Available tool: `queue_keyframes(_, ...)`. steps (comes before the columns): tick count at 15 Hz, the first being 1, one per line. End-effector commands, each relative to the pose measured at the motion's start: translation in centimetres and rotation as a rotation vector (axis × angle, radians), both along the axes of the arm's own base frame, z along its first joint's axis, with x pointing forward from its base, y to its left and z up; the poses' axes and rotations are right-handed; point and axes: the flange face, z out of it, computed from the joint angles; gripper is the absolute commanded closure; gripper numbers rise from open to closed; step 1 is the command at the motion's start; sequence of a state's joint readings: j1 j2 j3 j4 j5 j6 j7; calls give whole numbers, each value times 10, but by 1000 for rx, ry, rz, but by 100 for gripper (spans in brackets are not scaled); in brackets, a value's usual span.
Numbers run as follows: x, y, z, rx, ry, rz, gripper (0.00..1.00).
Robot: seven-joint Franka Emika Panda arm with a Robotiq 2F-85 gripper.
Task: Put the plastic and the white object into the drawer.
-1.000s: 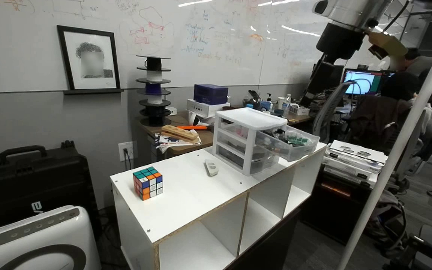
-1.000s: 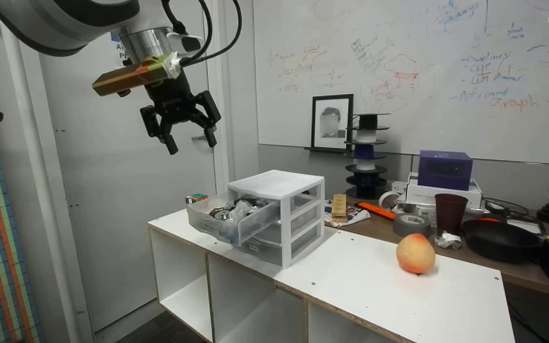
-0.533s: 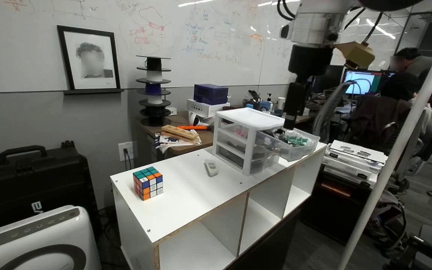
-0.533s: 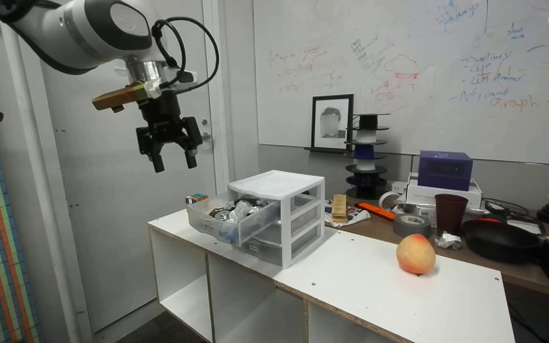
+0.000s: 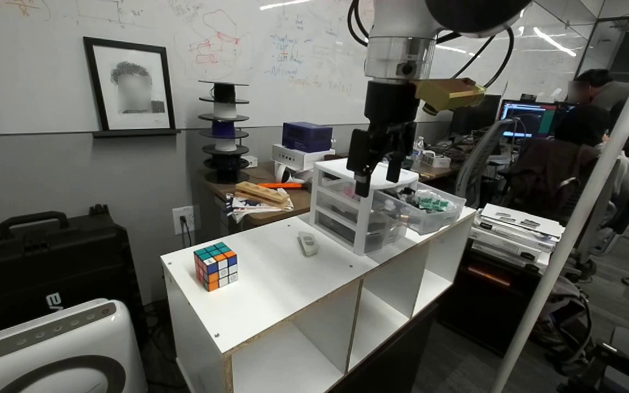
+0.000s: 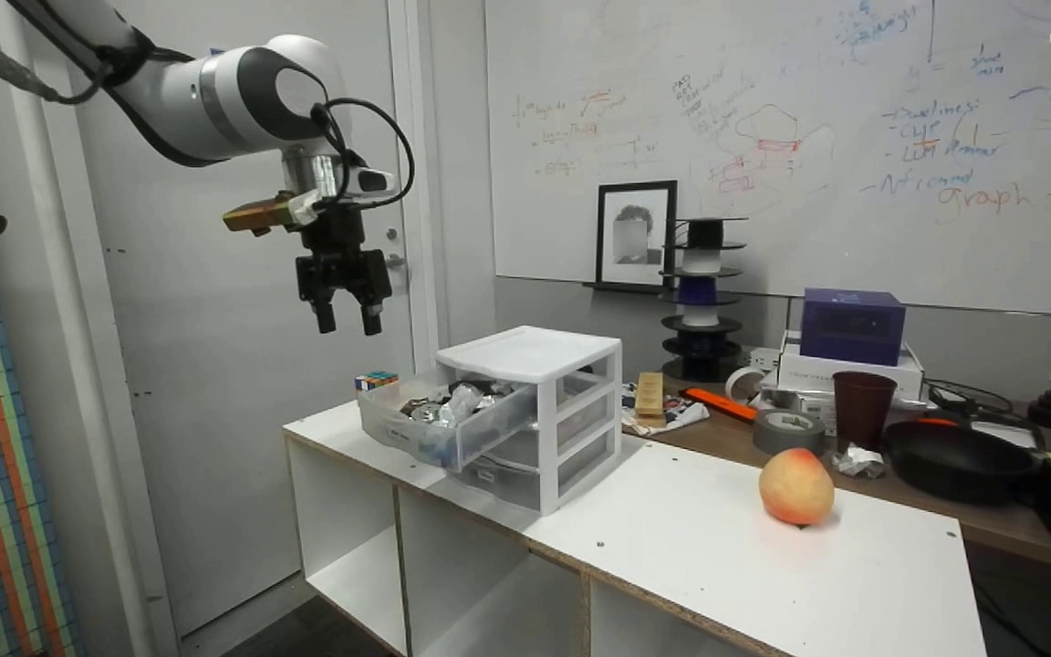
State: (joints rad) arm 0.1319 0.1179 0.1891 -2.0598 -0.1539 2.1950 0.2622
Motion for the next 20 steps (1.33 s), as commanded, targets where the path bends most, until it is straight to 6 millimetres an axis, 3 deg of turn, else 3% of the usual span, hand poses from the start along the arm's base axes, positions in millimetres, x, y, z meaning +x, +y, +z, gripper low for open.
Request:
queue_keyframes(1,28,5,-14,17,-19,-107,0)
queue_keyframes(4,38,3,-30,15,-12,-168,0)
queue_keyframes(7,34,8,-27,26,-18,-185,0)
queue_keyframes(8,29,0,-39,17,12,-165,0)
queue_keyframes(20,31,5,-35,19,3,-174,0)
